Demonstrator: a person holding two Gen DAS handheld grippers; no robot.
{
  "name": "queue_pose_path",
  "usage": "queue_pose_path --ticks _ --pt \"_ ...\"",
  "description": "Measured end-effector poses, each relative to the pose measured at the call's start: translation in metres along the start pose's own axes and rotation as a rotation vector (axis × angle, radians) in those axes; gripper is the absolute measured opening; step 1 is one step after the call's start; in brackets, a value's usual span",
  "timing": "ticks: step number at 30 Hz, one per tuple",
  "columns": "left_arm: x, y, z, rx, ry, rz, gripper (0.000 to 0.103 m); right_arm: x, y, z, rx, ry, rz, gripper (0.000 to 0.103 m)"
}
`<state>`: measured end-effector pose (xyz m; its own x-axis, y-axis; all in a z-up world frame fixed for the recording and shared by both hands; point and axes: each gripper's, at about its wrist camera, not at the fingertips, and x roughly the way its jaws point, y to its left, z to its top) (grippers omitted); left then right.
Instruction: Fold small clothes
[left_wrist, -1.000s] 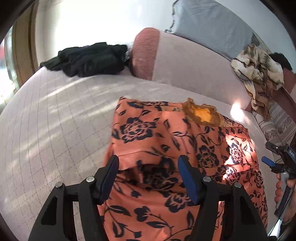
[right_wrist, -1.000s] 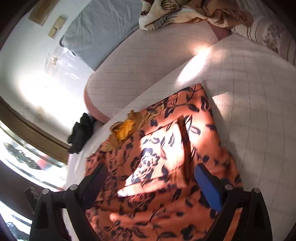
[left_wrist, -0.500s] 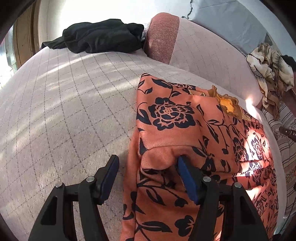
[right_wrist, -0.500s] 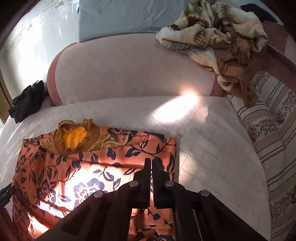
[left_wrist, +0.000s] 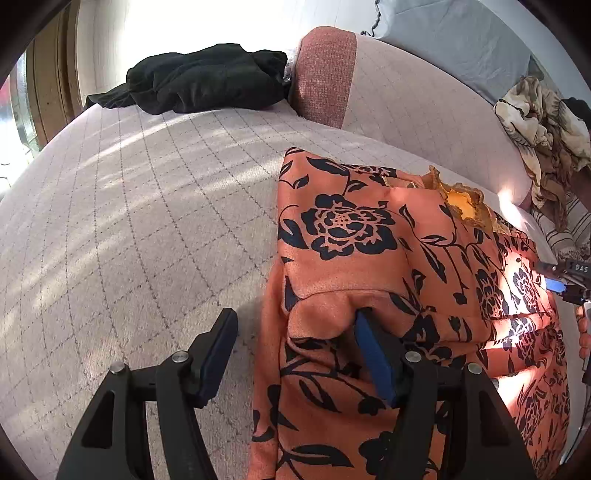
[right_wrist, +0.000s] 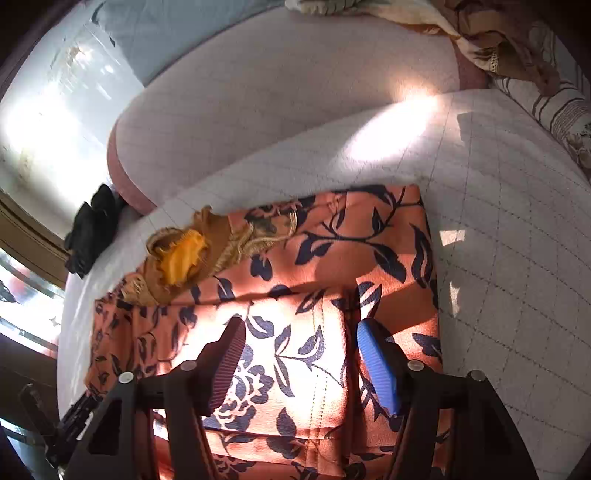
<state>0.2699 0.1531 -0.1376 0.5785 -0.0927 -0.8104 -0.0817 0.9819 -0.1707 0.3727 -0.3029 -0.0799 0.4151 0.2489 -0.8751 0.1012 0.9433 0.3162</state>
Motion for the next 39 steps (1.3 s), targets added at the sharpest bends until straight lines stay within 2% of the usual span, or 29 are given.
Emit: queue_pose_path --ticks 2,3,4,6,9,11,13,14,15,16,17,19,22,23,24,26,27,28,29,30,31,32,33,34,36,39 --pt "0.0 -0.001 -0.001 0.012 -0.008 0.006 0.067 0.014 0.003 -0.002 -0.036 0.031 -0.063 0.045" --pt "0.0 -0.001 -0.001 0.015 -0.01 0.007 0.067 0.012 0.007 -0.001 -0.055 0.026 -0.077 0.022" --pt "0.0 -0.001 -0.001 0.015 -0.012 0.006 0.066 0.01 0.014 -0.001 -0.083 0.027 -0.076 0.007" --pt "-0.002 0.0 -0.001 0.009 -0.017 0.008 0.064 -0.003 0.035 -0.002 -0.195 -0.016 -0.132 0.007" --pt "-0.003 0.003 -0.001 -0.001 -0.025 0.0 0.061 -0.038 0.074 -0.004 -0.373 -0.158 -0.232 0.006" --pt "-0.004 0.003 -0.001 0.003 -0.027 0.003 0.061 -0.056 0.088 -0.003 -0.427 -0.244 -0.282 0.007" --pt "-0.004 0.001 -0.001 0.013 -0.025 0.007 0.061 -0.048 0.084 0.002 -0.424 -0.258 -0.333 0.007" --pt "-0.004 0.0 -0.001 0.016 -0.023 0.011 0.061 -0.034 0.073 0.004 -0.396 -0.221 -0.336 0.007" --pt "-0.006 0.0 0.0 0.016 -0.018 0.013 0.061 -0.017 0.058 0.005 -0.35 -0.146 -0.306 0.011" --pt "-0.01 0.001 0.002 0.013 -0.016 0.017 0.061 0.003 0.041 0.004 -0.292 -0.047 -0.259 0.012" --pt "-0.017 0.001 0.004 0.011 -0.027 0.019 0.061 0.015 0.026 0.002 -0.231 0.013 -0.231 0.012" --pt "-0.039 -0.002 0.012 0.029 -0.087 0.036 0.061 0.001 0.009 -0.004 -0.164 -0.068 -0.187 0.025" --pt "-0.067 -0.009 0.026 0.043 -0.179 0.02 0.061 -0.03 -0.002 0.0 -0.079 -0.159 -0.146 0.026" --pt "-0.067 -0.013 0.03 0.045 -0.177 0.005 0.061 -0.041 -0.002 0.001 -0.059 -0.189 -0.098 0.027" --pt "-0.061 -0.016 0.035 0.048 -0.155 -0.011 0.061 -0.048 -0.003 0.002 -0.036 -0.198 -0.015 0.027" --pt "-0.037 -0.022 0.039 0.059 -0.095 -0.036 0.061 -0.047 -0.003 0.003 0.02 -0.158 0.203 0.028" --pt "-0.02 -0.022 0.038 0.057 -0.047 -0.034 0.061 -0.037 -0.002 0.003 0.047 -0.115 0.308 0.033" --pt "-0.001 -0.022 0.033 0.052 0.008 0.017 0.061 -0.022 -0.003 0.002 0.068 -0.06 0.378 0.047" --pt "0.019 -0.019 0.029 0.045 0.068 0.058 0.063 -0.002 -0.006 0.002 0.08 0.002 0.398 0.06" --pt "0.025 -0.018 0.026 0.047 0.056 0.055 0.068 0.019 -0.013 0.001 0.085 0.042 0.337 0.063" --pt "0.021 -0.02 0.026 0.067 0.032 0.072 0.069 0.029 -0.024 0.001 0.11 0.034 0.318 0.046" --pt "0.015 -0.022 0.028 0.074 0.046 0.095 0.069 0.024 -0.035 0.001 0.168 -0.009 0.328 0.044" --pt "0.006 -0.022 0.03 0.06 0.045 0.095 0.069 0.011 -0.04 0.001 0.22 -0.059 0.32 0.051" --pt "-0.006 -0.02 0.031 0.042 0.028 0.085 0.069 -0.006 -0.04 -0.001 0.223 -0.117 0.29 0.07" --pt "-0.037 -0.014 0.026 0.018 -0.008 0.085 0.069 -0.041 -0.037 -0.014 0.184 -0.183 0.282 0.073" --pt "-0.085 -0.004 0.0 0.012 -0.025 0.059 0.069 -0.092 -0.034 -0.053 0.113 -0.184 0.287 0.073"
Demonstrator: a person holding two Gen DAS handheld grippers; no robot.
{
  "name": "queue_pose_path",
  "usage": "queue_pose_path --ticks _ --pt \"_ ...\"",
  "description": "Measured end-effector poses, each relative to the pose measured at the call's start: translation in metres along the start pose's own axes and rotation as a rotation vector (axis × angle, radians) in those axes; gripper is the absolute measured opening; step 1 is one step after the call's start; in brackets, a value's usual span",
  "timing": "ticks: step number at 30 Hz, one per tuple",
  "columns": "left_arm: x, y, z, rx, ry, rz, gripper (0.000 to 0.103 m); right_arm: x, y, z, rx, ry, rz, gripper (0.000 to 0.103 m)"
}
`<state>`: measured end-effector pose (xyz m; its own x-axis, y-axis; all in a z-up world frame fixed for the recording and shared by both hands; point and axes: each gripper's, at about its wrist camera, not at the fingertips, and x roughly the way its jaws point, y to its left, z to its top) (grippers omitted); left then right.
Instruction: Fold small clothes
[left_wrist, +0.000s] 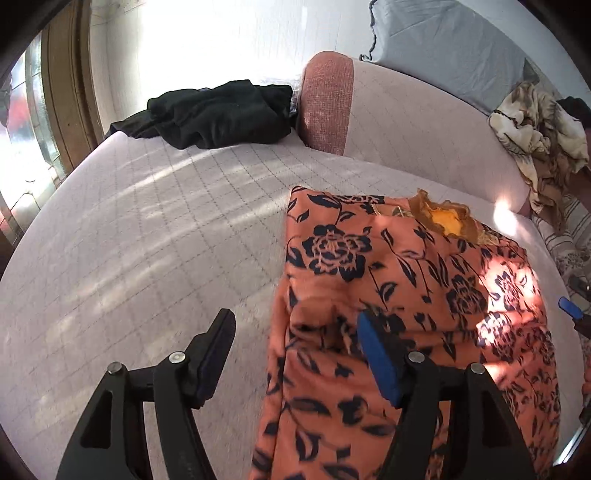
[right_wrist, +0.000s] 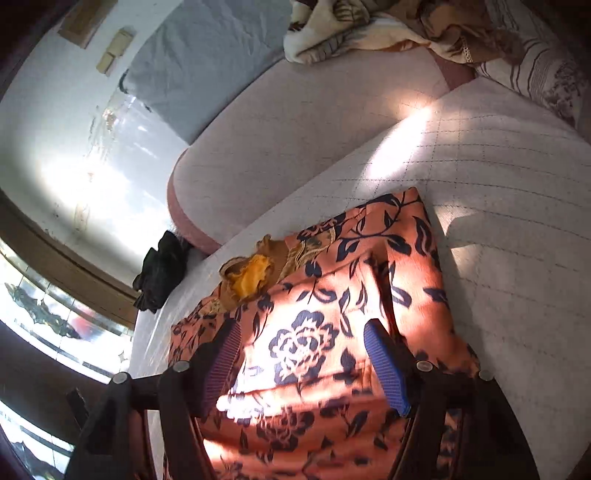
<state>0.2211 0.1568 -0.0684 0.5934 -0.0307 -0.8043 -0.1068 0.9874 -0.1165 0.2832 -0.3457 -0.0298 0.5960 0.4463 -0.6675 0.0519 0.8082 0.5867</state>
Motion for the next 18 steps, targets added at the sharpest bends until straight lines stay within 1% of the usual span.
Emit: queue_pose_path --ticks 2,4,5,8,10,11,12,13,14,15,17,18 --pt "-0.03 0.012 -0.027 -0.011 0.01 -0.021 0.07 -0.032 0.005 -0.03 -0.062 0.037 -0.038 0.073" --pt "-0.053 0.023 -0.059 -0.028 0.038 -0.041 0.072 -0.066 -0.004 -0.063 -0.061 0.074 -0.038 0.073" --pt "-0.063 0.031 -0.076 -0.038 0.057 -0.047 0.072 -0.082 -0.012 -0.079 -0.051 0.092 -0.057 0.073" --pt "-0.076 0.05 -0.121 -0.087 0.114 -0.05 0.072 -0.124 -0.043 -0.119 -0.029 0.129 -0.139 0.073" --pt "-0.077 0.058 -0.149 -0.121 0.162 -0.067 0.072 -0.143 -0.067 -0.142 0.012 0.16 -0.198 0.073" --pt "-0.077 0.061 -0.161 -0.126 0.186 -0.061 0.072 -0.151 -0.076 -0.151 0.026 0.166 -0.226 0.073" --pt "-0.076 0.061 -0.17 -0.129 0.206 -0.055 0.072 -0.159 -0.087 -0.16 0.047 0.18 -0.235 0.073" --pt "-0.077 0.06 -0.177 -0.128 0.205 -0.056 0.072 -0.163 -0.096 -0.167 0.071 0.202 -0.232 0.073" --pt "-0.079 0.057 -0.179 -0.114 0.188 -0.046 0.072 -0.167 -0.103 -0.173 0.091 0.21 -0.24 0.073" --pt "-0.081 0.054 -0.18 -0.107 0.189 -0.048 0.072 -0.168 -0.105 -0.179 0.099 0.21 -0.243 0.073" --pt "-0.081 0.048 -0.179 -0.114 0.204 -0.097 0.072 -0.166 -0.107 -0.183 0.109 0.232 -0.206 0.073" --pt "-0.081 0.048 -0.18 -0.119 0.206 -0.089 0.072 -0.164 -0.105 -0.185 0.116 0.232 -0.198 0.073"
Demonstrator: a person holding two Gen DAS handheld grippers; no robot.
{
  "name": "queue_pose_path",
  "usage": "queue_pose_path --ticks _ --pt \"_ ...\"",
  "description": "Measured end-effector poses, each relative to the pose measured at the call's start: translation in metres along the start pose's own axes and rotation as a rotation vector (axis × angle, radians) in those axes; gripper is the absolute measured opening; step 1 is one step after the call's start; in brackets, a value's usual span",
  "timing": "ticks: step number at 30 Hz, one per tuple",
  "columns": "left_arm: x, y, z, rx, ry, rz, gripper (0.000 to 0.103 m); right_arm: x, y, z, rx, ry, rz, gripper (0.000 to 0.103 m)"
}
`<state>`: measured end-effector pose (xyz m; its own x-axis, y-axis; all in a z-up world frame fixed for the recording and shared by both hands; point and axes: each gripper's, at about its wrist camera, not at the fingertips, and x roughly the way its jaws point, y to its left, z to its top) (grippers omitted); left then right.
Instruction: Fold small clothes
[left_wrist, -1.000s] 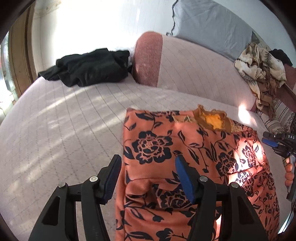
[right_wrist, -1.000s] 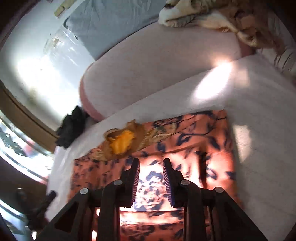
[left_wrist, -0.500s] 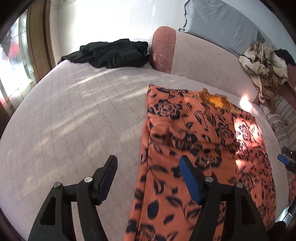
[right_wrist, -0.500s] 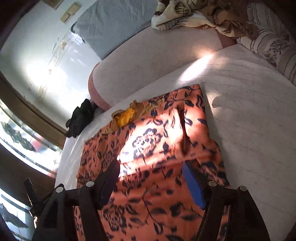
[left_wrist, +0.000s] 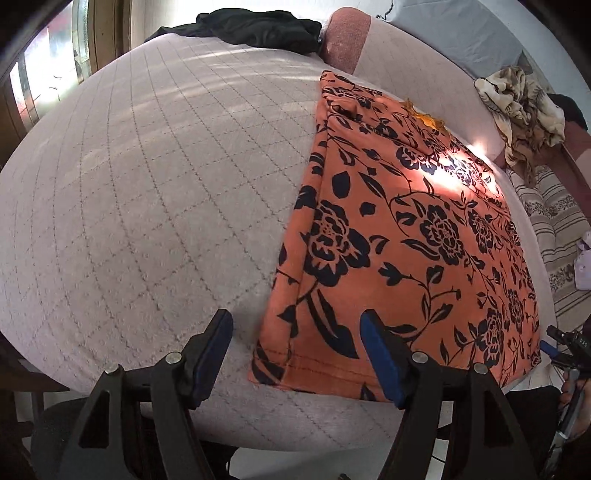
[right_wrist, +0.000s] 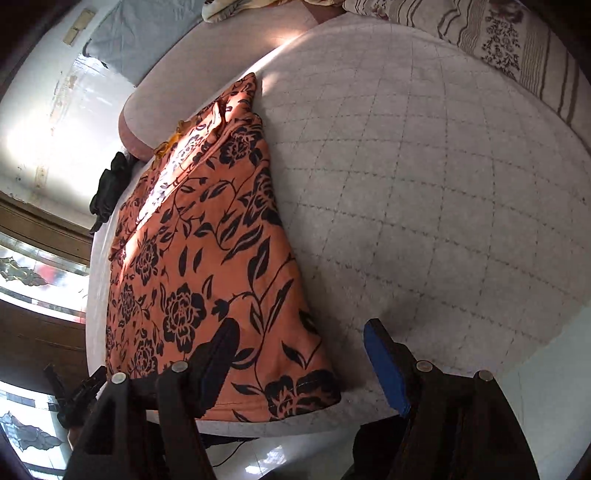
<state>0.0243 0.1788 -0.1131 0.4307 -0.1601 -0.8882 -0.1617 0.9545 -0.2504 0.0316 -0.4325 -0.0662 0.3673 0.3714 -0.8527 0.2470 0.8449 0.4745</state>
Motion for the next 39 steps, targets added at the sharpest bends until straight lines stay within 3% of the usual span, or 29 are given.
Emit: queue_pose_path --ticks 3,10,11,13,14,15,16,21,22,23,24,25,27,29,30,31,36,39 --pt "-0.003 -0.003 -0.003 0.005 -0.029 0.003 0.072 0.008 0.008 -0.003 -0.019 0.019 0.004 0.073" --pt "0.001 -0.004 -0.01 0.022 -0.007 0.041 0.068 0.011 0.018 -0.012 -0.05 0.045 0.04 0.067" --pt "0.0 -0.004 -0.011 0.022 -0.01 0.039 0.064 0.011 0.018 -0.012 -0.046 0.046 0.038 0.067" --pt "0.002 -0.004 -0.01 0.029 0.0 0.053 0.034 0.012 0.018 -0.011 -0.043 0.048 0.032 0.062" --pt "0.001 -0.004 -0.009 0.037 0.005 0.059 0.026 0.012 0.019 -0.01 -0.046 0.048 0.03 0.057" --pt "0.001 -0.004 -0.008 0.042 0.007 0.049 0.016 0.012 0.019 -0.01 -0.05 0.05 0.024 0.045" --pt "-0.001 -0.004 -0.008 0.038 0.008 0.031 0.013 0.013 0.019 -0.01 -0.049 0.053 0.015 0.036" --pt "-0.026 -0.009 -0.01 0.002 -0.06 -0.018 0.013 0.003 0.02 -0.011 -0.054 0.03 0.015 0.036" --pt "-0.028 -0.009 -0.01 -0.005 -0.071 -0.014 0.016 0.0 0.021 -0.011 -0.064 0.02 0.006 0.043" --pt "-0.025 -0.009 -0.01 -0.009 -0.079 -0.003 0.02 0.0 0.021 -0.01 -0.076 0.023 -0.005 0.056" --pt "-0.018 -0.008 -0.01 -0.006 -0.073 0.02 0.036 0.002 0.02 -0.009 -0.083 0.027 -0.022 0.079" --pt "-0.008 -0.006 -0.009 -0.008 -0.049 0.041 0.049 0.005 0.019 -0.009 -0.083 0.026 -0.045 0.08" --pt "0.006 -0.003 -0.009 -0.022 -0.004 0.06 0.051 0.012 0.017 -0.008 -0.068 0.054 -0.03 0.079" --pt "0.003 -0.009 -0.01 0.019 -0.028 0.074 0.049 0.012 0.021 -0.01 -0.076 0.056 0.019 0.051" --pt "0.004 -0.011 -0.011 0.037 -0.02 0.07 0.016 0.015 0.022 -0.011 -0.069 0.075 0.029 0.021" --pt "0.004 -0.012 -0.01 0.048 -0.01 0.058 0.008 0.016 0.021 -0.013 -0.064 0.078 0.027 0.017" --pt "-0.022 -0.011 -0.005 0.022 -0.076 -0.002 0.008 0.007 0.025 -0.015 -0.044 0.051 0.047 0.014" --pt "-0.012 -0.008 -0.004 0.018 -0.045 0.012 0.013 -0.002 0.027 -0.012 -0.029 0.015 0.046 0.02"
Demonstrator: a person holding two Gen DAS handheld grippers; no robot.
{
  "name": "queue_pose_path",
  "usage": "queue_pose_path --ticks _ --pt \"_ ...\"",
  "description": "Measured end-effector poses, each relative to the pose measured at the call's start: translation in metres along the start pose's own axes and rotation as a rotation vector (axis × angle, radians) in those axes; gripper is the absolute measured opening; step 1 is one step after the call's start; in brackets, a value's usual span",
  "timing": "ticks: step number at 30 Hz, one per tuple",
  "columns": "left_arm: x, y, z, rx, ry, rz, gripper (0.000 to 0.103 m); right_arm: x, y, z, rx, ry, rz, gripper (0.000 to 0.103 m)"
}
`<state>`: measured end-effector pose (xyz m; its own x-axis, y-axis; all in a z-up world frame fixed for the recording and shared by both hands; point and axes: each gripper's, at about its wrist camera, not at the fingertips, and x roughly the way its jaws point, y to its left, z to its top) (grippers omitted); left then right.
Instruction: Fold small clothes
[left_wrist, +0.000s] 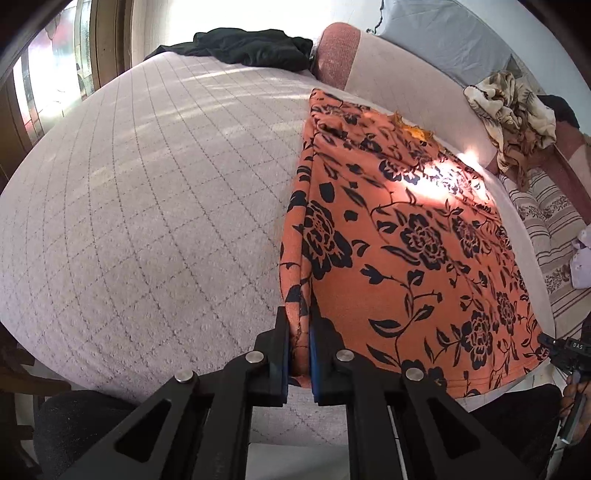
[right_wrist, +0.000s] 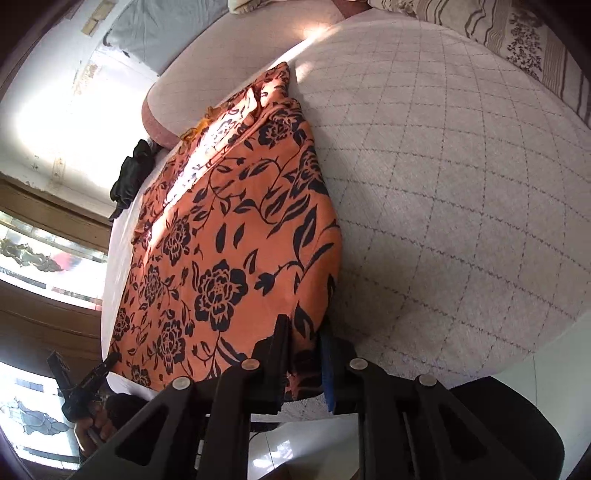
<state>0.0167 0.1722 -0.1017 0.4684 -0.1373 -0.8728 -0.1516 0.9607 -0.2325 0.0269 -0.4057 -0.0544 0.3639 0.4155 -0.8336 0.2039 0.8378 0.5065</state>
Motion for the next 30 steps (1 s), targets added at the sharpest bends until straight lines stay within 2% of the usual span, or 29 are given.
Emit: queue_pose_path --ticks 2,3,4,6,8,9,10,11,15,17,19,21,22,23,24,26,27,28,30 --pt "0.015 0.005 -0.003 -0.02 0.043 0.036 0.018 0.009 -0.004 0.004 0.017 0.038 -0.019 0.037" --pt "0.017 0.005 -0.004 -0.027 0.037 0.031 0.023 0.012 -0.006 0.004 0.033 0.051 -0.033 0.067" --pt "0.015 0.003 -0.004 -0.027 0.033 0.019 0.036 0.013 -0.006 0.003 0.038 0.046 -0.036 0.077" --pt "0.015 -0.001 -0.003 -0.018 0.027 -0.01 0.06 0.015 -0.003 0.002 0.014 0.046 -0.029 0.077" --pt "0.019 -0.008 -0.004 0.021 0.024 0.033 0.058 0.02 -0.005 0.002 0.021 0.049 -0.036 0.074" --pt "0.02 -0.011 -0.005 0.046 0.023 0.077 0.029 0.021 -0.006 0.002 0.021 0.046 -0.045 0.059" --pt "0.019 -0.011 -0.004 0.059 0.025 0.07 0.007 0.02 -0.008 0.002 0.021 0.044 -0.061 0.02" --pt "0.016 -0.009 -0.001 0.035 0.036 0.015 0.007 0.019 -0.011 0.003 0.03 0.055 -0.041 0.007" --pt "-0.03 -0.013 0.012 0.025 -0.07 -0.049 0.007 -0.001 -0.002 0.005 0.015 0.021 -0.002 0.007" --pt "-0.037 -0.012 0.016 0.017 -0.085 -0.06 0.007 -0.012 0.003 0.008 0.014 -0.009 0.016 0.007" --pt "-0.019 -0.008 0.015 0.006 -0.041 -0.041 0.007 -0.008 -0.001 0.011 0.026 0.0 0.023 0.007" --pt "0.009 0.0 0.007 -0.014 0.043 -0.004 0.007 0.008 -0.011 0.009 0.058 0.046 0.023 0.008" --pt "0.019 0.004 0.003 -0.033 0.069 0.006 0.008 0.015 -0.015 0.007 0.076 0.069 0.034 0.011" --pt "0.02 0.005 0.001 -0.037 0.055 0.005 0.008 0.018 -0.017 0.006 0.094 0.082 0.039 0.011" --pt "0.018 0.003 0.0 -0.029 0.042 0.008 0.008 0.018 -0.019 0.005 0.105 0.076 0.046 0.013" --pt "0.015 -0.001 0.001 -0.014 0.032 0.007 0.01 0.016 -0.018 0.005 0.096 0.07 0.05 0.024" --pt "0.015 -0.002 0.001 -0.007 0.032 0.007 0.012 0.015 -0.018 0.005 0.09 0.067 0.052 0.048" --pt "0.017 -0.002 0.002 -0.004 0.035 0.005 0.018 0.014 -0.018 0.006 0.087 0.066 0.05 0.076" --pt "0.022 0.0 0.002 -0.011 0.038 -0.001 0.021 0.016 -0.018 0.006 0.082 0.064 0.054 0.076"
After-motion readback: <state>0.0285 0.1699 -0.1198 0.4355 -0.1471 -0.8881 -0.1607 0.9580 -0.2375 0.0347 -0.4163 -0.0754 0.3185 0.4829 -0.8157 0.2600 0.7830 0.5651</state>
